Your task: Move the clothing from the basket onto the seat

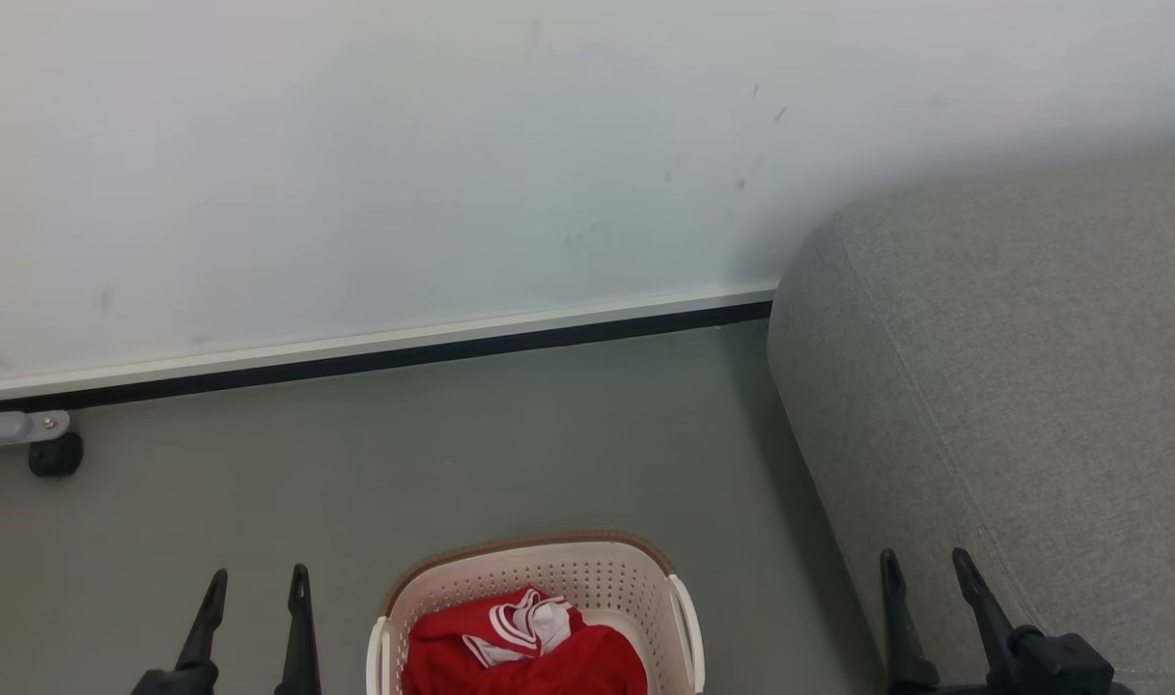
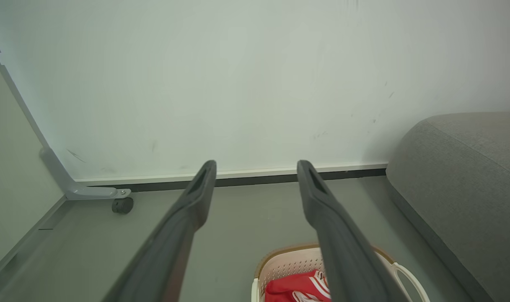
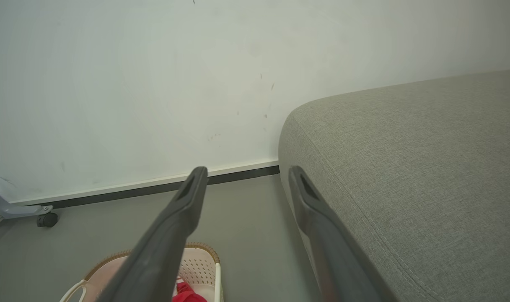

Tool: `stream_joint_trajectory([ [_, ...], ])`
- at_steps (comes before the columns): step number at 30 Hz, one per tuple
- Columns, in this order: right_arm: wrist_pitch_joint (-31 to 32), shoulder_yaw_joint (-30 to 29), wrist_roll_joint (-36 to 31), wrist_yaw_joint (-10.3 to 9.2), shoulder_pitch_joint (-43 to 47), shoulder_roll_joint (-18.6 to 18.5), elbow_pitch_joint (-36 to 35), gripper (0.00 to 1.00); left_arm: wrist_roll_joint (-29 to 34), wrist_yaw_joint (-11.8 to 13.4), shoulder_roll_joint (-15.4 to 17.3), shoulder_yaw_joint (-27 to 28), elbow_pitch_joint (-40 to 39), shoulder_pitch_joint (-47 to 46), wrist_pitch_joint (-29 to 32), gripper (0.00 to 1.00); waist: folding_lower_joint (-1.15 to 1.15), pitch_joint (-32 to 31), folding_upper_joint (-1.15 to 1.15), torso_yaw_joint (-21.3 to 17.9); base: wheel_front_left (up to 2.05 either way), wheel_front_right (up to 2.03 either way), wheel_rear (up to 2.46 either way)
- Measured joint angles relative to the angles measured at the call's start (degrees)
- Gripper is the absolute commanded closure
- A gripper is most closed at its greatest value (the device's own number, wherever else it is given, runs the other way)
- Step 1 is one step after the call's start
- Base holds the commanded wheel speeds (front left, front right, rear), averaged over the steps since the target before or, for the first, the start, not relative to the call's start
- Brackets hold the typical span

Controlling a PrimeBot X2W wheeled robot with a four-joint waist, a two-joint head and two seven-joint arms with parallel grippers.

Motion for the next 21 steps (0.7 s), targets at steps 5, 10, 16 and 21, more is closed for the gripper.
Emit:
stream_joint_trajectory([
  [5, -0.2, -0.1, -0.1, 0.15, -0.1, 0.0, -1.3, 0.00, 0.5, -1.3, 0.0, -1.1, 0.0, -0.3, 0.0, 0.00, 0.00, 1.6, 0.00, -0.1, 0.00, 0.00, 0.00],
  [10, -0.2, -0.2, -0.4, 0.15, -0.7, 0.2, -2.5, 0.00, 1.6, -2.0, 0.1, -2.5, 0.0, -1.9, 0.0, 0.00, 0.00, 4.0, 0.01, -0.4, 0.00, 0.00, 0.00],
  [16, -0.2, -0.3, -0.6, 0.15, -3.6, 0.3, -3.7, 0.00, 3.5, -3.0, 0.6, -4.1, 1.6, -5.3, 0.0, 0.00, 0.02, 8.1, 0.01, -1.1, 0.00, 0.00, 0.00],
  [21, -0.2, -0.5, -0.7, 0.15, -4.6, 0.4, -4.8, 0.00, 3.6, -3.6, 0.5, -5.1, 3.6, -7.9, 0.0, 0.00, 0.02, 11.1, 0.00, -1.9, 0.00, 0.00, 0.00],
])
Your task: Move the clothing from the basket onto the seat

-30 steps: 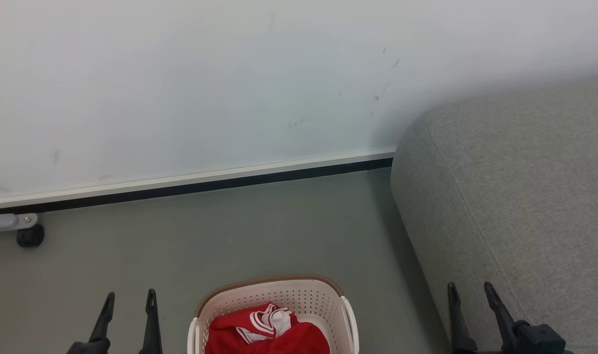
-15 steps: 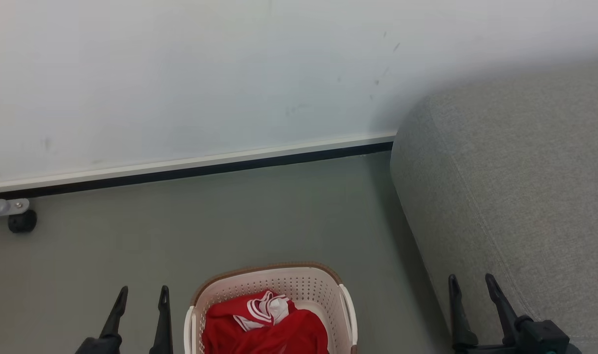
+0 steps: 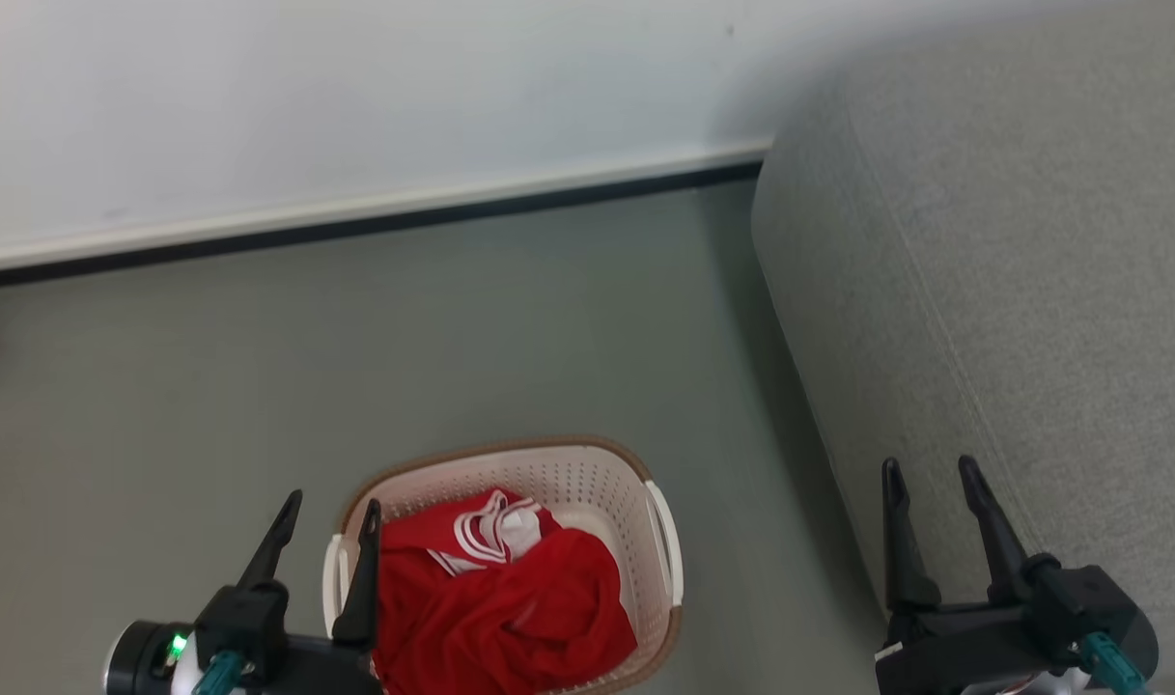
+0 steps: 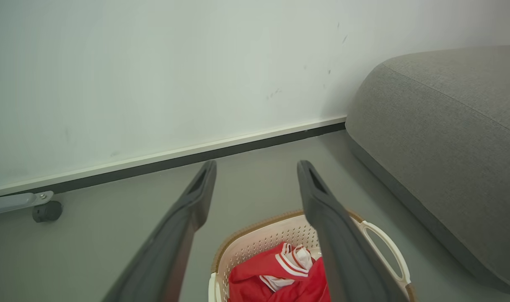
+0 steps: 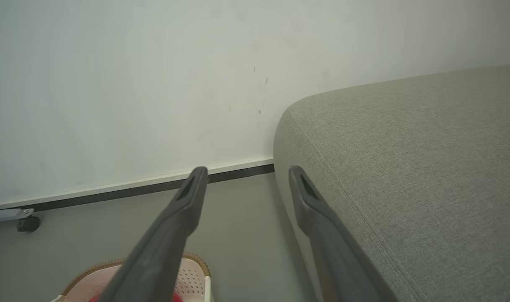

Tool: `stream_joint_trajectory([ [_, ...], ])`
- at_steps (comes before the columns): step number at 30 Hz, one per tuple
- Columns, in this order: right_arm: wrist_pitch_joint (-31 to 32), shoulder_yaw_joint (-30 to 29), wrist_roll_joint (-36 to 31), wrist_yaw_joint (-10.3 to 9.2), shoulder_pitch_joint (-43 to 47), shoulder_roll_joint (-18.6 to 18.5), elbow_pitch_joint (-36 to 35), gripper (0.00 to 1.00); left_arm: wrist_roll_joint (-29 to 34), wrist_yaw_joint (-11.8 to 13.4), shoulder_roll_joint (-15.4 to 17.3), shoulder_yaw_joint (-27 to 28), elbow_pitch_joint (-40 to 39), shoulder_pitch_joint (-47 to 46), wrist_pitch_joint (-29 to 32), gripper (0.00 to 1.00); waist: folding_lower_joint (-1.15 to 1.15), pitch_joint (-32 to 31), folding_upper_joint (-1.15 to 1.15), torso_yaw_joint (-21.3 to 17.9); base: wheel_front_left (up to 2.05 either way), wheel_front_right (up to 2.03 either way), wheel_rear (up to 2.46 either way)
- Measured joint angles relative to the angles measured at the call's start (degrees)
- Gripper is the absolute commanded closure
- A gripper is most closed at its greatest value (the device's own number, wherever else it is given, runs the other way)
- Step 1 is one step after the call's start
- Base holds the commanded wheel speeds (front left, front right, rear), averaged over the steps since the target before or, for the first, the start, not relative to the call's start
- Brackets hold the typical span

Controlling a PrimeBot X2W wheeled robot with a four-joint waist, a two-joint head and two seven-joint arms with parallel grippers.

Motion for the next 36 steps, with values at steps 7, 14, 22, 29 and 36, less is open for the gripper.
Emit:
stream_joint_trajectory([
  [7, 0.0, -0.7, -0.1, -0.07, -2.3, 0.2, -1.7, 0.00, 1.2, -1.5, -0.2, -2.5, 4.5, -5.0, 1.1, 0.00, 0.00, 5.6, 0.00, -1.8, 0.00, 0.00, 0.00],
  [14, 0.0, -0.7, -0.9, -0.25, -4.1, 0.4, -3.4, 0.00, 4.3, -2.5, 0.6, -5.3, 9.4, -9.9, 3.3, 0.00, 0.00, 11.4, 0.00, -3.7, 0.00, 0.00, 0.00],
  [22, -0.2, -1.2, -0.9, -0.57, -7.6, 0.6, -5.4, 0.00, 6.8, -3.5, 1.7, -7.4, 14.0, -15.9, 5.4, 0.00, -0.01, 18.3, 0.01, -5.4, 0.00, 0.00, 0.00],
  [29, -0.2, -0.6, -0.9, -0.58, -11.3, 0.8, -6.4, 0.00, 8.8, -3.5, 3.7, -8.2, 17.7, -20.6, 7.9, 0.00, -0.01, 24.4, 0.01, -6.6, 0.00, 0.00, 0.00],
  [36, -0.2, -0.3, -0.8, -0.76, -13.2, 0.9, -6.3, 0.00, 11.2, -3.9, 5.2, -9.0, 21.8, -24.5, 9.3, 0.00, -0.01, 29.9, 0.01, -7.8, 0.00, 0.00, 0.00],
])
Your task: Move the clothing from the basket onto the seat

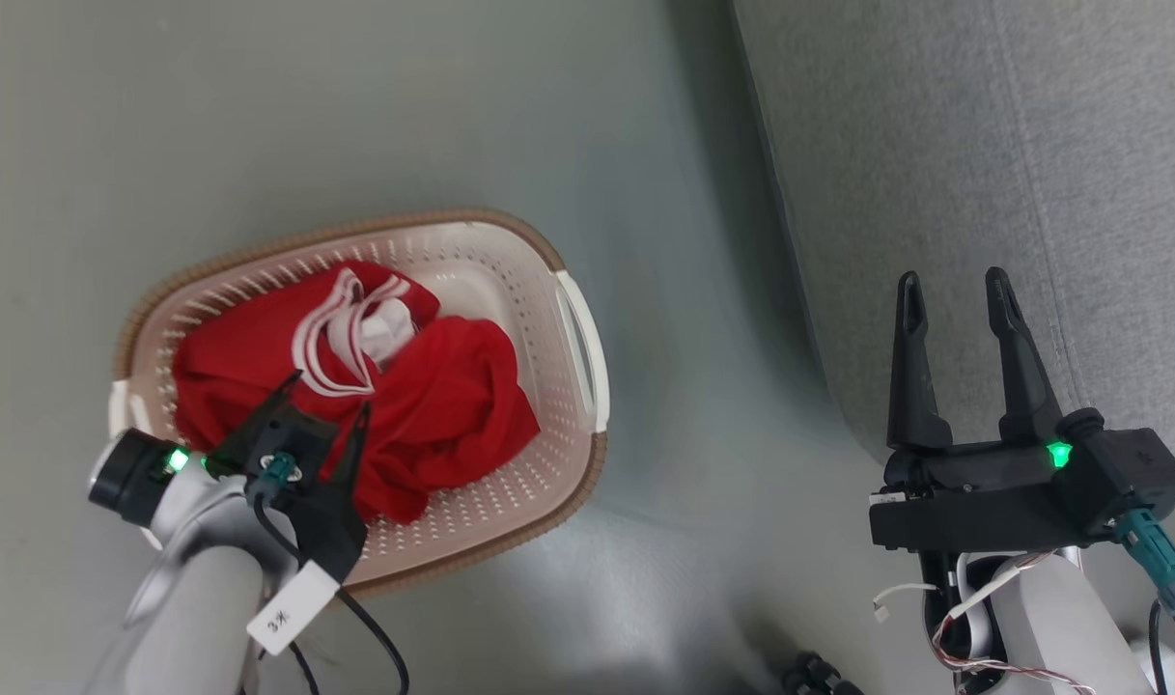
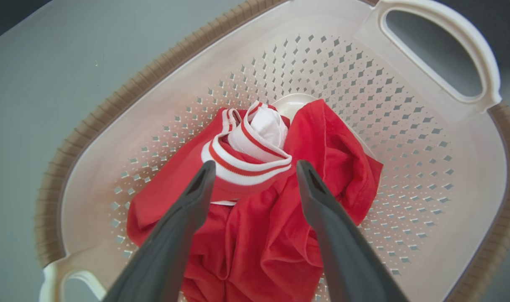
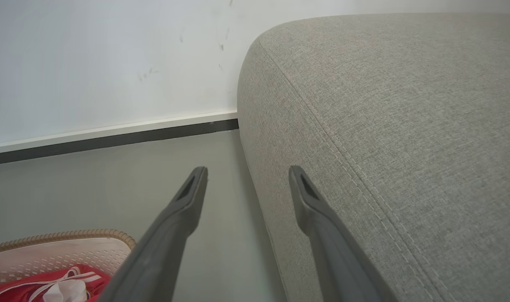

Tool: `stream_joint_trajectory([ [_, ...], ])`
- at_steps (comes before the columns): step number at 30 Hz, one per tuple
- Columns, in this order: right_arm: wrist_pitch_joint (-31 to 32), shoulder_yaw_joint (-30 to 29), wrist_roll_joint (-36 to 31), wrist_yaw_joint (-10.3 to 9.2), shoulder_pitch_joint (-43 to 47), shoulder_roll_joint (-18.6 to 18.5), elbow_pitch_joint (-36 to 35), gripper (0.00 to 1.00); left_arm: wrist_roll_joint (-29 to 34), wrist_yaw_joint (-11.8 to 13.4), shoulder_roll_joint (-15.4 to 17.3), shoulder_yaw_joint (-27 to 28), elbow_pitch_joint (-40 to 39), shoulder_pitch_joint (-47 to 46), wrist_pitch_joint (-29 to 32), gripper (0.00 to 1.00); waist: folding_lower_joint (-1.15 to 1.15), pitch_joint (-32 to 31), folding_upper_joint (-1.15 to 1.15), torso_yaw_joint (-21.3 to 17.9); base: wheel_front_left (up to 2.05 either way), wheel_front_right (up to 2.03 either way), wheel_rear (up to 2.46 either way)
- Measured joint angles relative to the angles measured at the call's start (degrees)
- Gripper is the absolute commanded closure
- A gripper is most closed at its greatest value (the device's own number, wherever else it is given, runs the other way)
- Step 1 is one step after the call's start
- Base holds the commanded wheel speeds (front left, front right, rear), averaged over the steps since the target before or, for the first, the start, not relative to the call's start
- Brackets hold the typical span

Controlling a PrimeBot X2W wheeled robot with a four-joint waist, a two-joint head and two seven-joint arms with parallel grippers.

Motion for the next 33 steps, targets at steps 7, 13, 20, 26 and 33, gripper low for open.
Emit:
stream_joint_trajectory([
  [7, 0.0, 0.4, 0.0, -0.09, -1.2, 0.1, 0.6, 0.00, 2.5, 1.1, 1.5, -0.4, 3.1, -3.0, 0.5, 0.00, 0.00, 3.6, -0.01, -1.4, 0.00, 0.00, 0.00],
  [13, 0.0, 1.5, 1.2, -0.32, -1.2, 0.2, 1.0, 0.00, 5.6, 3.0, 2.8, -1.7, 5.5, -5.6, 0.5, 0.00, -0.01, 5.2, 0.00, -2.4, 0.00, 0.00, 0.00],
  [20, 0.0, 2.3, 2.1, -0.81, -2.3, 0.2, 1.0, 0.00, 7.0, 5.6, 3.0, -1.9, 7.7, -8.4, -0.1, 0.00, -0.01, 6.5, -0.01, -2.8, 0.00, 0.00, 0.00],
  [26, 0.0, 2.8, 2.6, -1.25, -2.3, 0.2, 1.6, 0.00, 7.0, 6.1, 2.1, -2.1, 9.0, -9.1, -1.7, 1.00, -0.01, 6.8, -0.01, -2.8, 0.00, 0.00, 0.00],
  [33, 0.0, 2.5, 3.0, -1.32, -2.8, 0.2, 3.0, 0.00, 6.8, 6.4, 0.8, -2.5, 10.7, -9.8, -4.8, 1.00, -0.01, 5.9, -0.01, -2.6, 0.00, 0.00, 0.00],
])
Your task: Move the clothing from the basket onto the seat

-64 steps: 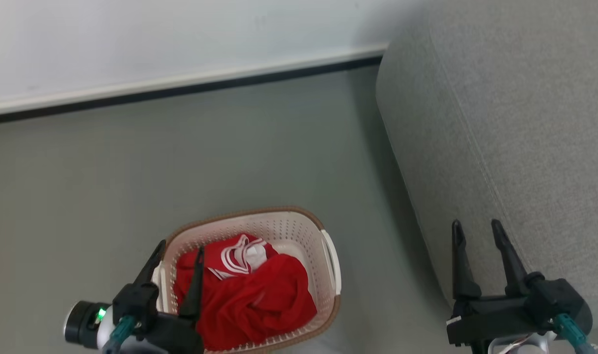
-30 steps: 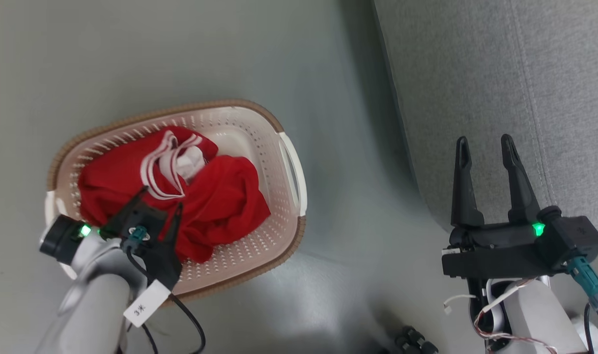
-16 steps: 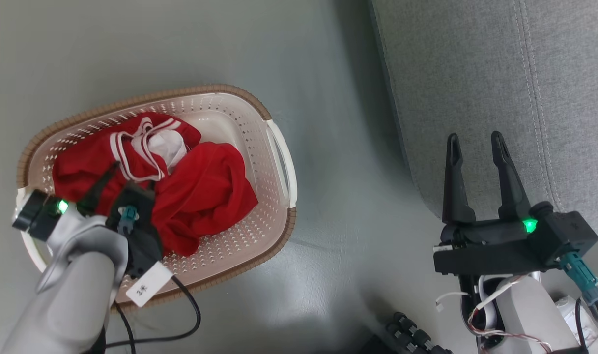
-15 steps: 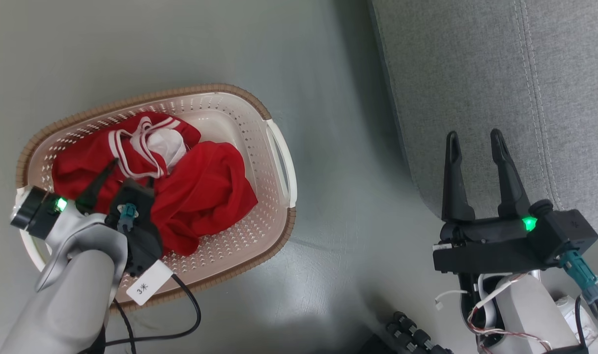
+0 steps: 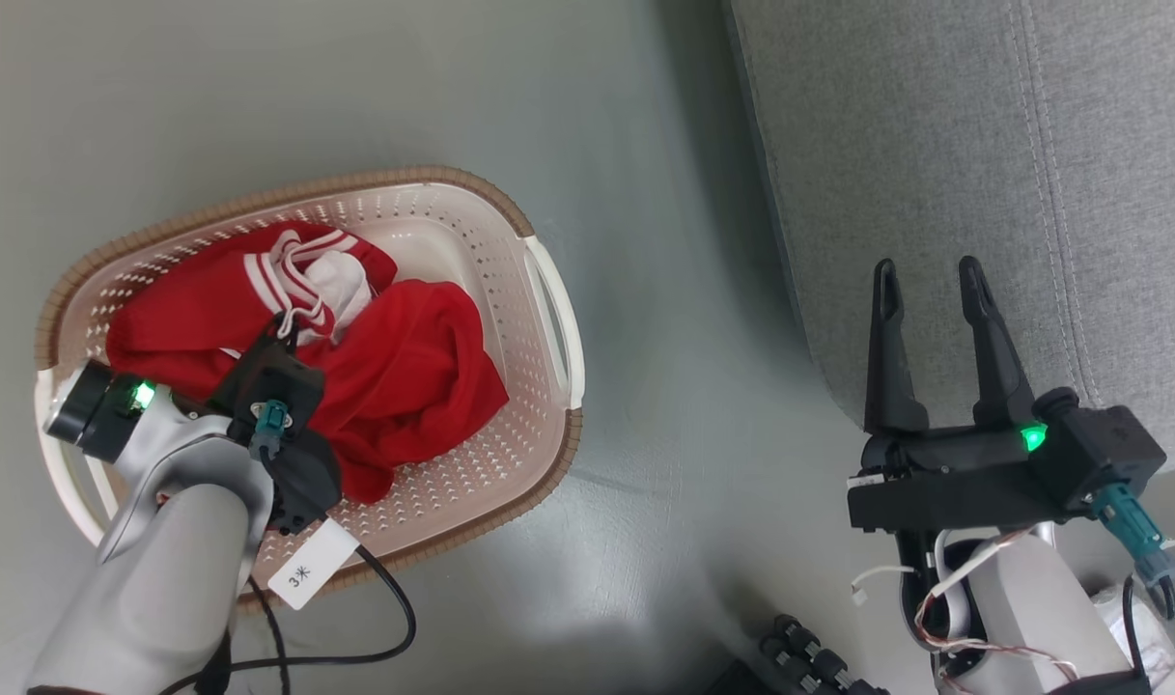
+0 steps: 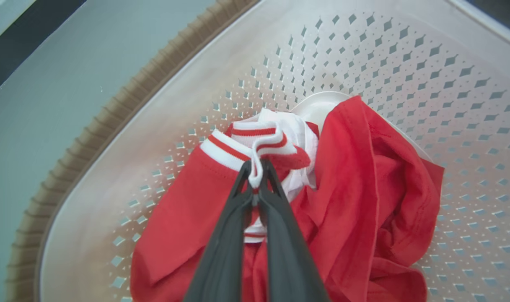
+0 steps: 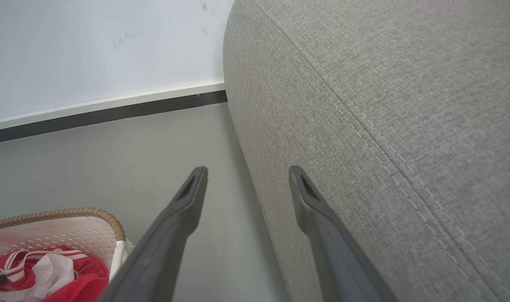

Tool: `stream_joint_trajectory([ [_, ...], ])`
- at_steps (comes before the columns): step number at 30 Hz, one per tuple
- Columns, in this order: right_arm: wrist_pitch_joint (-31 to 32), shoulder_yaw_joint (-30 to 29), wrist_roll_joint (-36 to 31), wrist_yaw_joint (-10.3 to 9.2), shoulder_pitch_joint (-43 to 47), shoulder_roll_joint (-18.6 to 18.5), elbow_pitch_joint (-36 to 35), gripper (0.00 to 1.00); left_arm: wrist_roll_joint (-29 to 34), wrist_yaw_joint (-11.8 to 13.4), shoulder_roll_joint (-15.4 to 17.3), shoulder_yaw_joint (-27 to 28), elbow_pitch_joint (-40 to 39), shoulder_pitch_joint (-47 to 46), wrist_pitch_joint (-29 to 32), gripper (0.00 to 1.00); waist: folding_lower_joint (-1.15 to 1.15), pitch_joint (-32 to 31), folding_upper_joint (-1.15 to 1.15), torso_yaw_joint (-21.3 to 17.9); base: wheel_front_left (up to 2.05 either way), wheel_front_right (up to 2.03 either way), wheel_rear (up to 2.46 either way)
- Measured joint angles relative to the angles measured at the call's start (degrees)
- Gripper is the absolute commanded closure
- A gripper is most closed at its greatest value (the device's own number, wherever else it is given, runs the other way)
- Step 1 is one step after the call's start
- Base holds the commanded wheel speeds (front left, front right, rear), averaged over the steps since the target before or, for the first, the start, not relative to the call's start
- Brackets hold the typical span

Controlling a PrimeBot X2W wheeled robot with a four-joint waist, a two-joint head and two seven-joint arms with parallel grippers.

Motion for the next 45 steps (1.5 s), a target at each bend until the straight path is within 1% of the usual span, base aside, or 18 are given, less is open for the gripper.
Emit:
stream_joint_trajectory([
  [6, 0.0, -0.2, 0.0, -0.01, -0.8, 0.0, 1.5, 0.00, -1.4, -0.1, -2.0, 0.3, 0.7, 0.0, -2.5, 1.00, 0.00, -1.9, 0.00, 0.6, 0.00, 0.00, 0.00],
  [9, 0.0, -0.7, 0.0, -0.02, -0.9, 0.0, 2.4, 0.00, -1.6, -0.5, -3.3, 0.0, 0.7, 0.0, -3.3, 1.00, 0.00, -3.3, 0.00, 1.0, 0.00, 0.00, 0.00],
  [13, 0.0, -1.2, -0.2, -0.02, -1.0, 0.0, 4.1, 0.00, -3.7, -1.7, -5.1, 0.0, 0.3, 0.1, -3.9, 1.00, 0.00, -5.6, 0.00, 1.7, 0.00, 0.00, 0.00],
  [18, 0.0, -1.6, -0.7, 0.04, -1.9, 0.0, 5.5, 0.00, -4.9, -2.6, -6.2, 0.1, -0.7, 0.3, -4.0, 1.00, 0.00, -8.4, 0.00, 2.4, 0.00, 0.00, 0.00],
  [20, 0.0, -1.8, -1.0, 0.09, -1.8, 0.0, 6.9, 0.00, -6.2, -3.6, -7.3, 0.5, -1.8, 0.3, -4.1, 1.00, 0.00, -10.7, 0.00, 2.9, 0.00, 0.00, 0.00],
  [23, 0.0, -2.0, -1.0, 0.25, -1.8, 0.0, 7.4, 0.00, -7.3, -4.3, -8.0, 0.6, -2.8, 0.3, -4.4, 1.00, 0.00, -12.3, 0.00, 3.2, 0.00, 0.00, 0.00],
  [30, 0.0, -3.0, -1.3, 1.10, -1.6, -0.2, 10.3, 0.00, -8.8, -5.2, -8.6, 0.7, -6.7, 0.3, -4.4, 1.00, -0.01, -18.0, -0.01, 4.5, 0.00, 0.00, 0.00],
  [34, 0.0, -3.5, -1.5, 1.55, -1.0, -0.5, 11.5, 0.00, -11.2, -6.0, -9.5, 1.0, -9.5, 1.2, -4.4, 1.00, -0.01, -21.4, -0.01, 5.4, 0.00, 0.00, 0.00],
  [40, 0.0, -3.8, -1.9, 1.94, 0.8, -0.6, 13.4, 0.00, -12.5, -6.9, -9.5, 1.2, -12.2, 2.5, -4.4, 1.00, -0.01, -26.4, -0.01, 6.8, 0.00, 0.00, 0.00],
  [45, 0.0, -3.6, -2.2, 2.63, 1.0, -0.6, 14.7, 0.00, -15.4, -7.5, -9.6, 2.3, -14.1, 2.5, -4.4, 1.00, -0.01, -30.7, -0.01, 7.7, 0.00, 0.00, 0.00],
])
